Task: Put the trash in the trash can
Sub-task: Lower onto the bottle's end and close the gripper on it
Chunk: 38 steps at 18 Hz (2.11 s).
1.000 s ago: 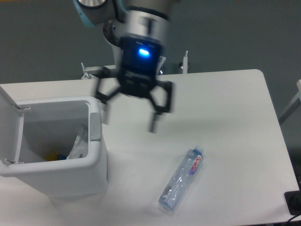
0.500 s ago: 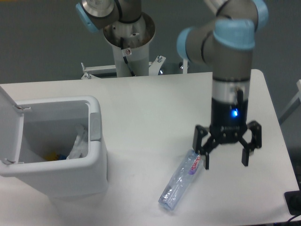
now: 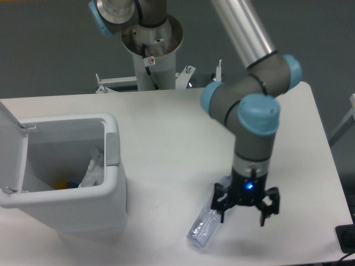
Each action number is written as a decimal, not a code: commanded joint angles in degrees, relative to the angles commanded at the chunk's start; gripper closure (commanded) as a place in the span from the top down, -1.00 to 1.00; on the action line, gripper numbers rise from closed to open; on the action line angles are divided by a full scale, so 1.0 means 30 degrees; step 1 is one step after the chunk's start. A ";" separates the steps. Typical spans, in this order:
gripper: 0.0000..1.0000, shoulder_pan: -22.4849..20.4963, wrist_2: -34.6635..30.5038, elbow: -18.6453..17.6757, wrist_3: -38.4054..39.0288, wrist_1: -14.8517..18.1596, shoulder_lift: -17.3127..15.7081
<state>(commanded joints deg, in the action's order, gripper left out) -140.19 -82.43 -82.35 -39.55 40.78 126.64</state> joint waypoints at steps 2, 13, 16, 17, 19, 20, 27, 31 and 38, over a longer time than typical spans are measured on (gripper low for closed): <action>1.00 0.0237 -0.0297 0.0000 -0.0029 -0.0001 0.0265; 1.00 0.1173 -0.0298 -0.0381 -0.3074 -0.0088 0.1026; 1.00 0.1292 -0.0327 -0.0410 -0.3076 -0.0059 0.1319; 1.00 0.1379 -0.0327 -0.0410 -0.3047 -0.0088 0.1436; 1.00 0.1438 -0.0328 -0.0381 -0.3076 -0.0117 0.1554; 0.99 0.1439 -0.0327 -0.0381 -0.3105 -0.0117 0.1584; 0.09 0.1439 -0.0357 -0.0586 -0.2960 -0.0088 0.1526; 0.08 0.1439 -0.0328 -0.0557 -0.2900 -0.0059 0.1321; 0.09 0.0122 0.2237 0.0611 -0.1010 -0.0439 -0.0785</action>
<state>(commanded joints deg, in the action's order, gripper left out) -139.83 -75.72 -80.52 -42.58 39.46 124.29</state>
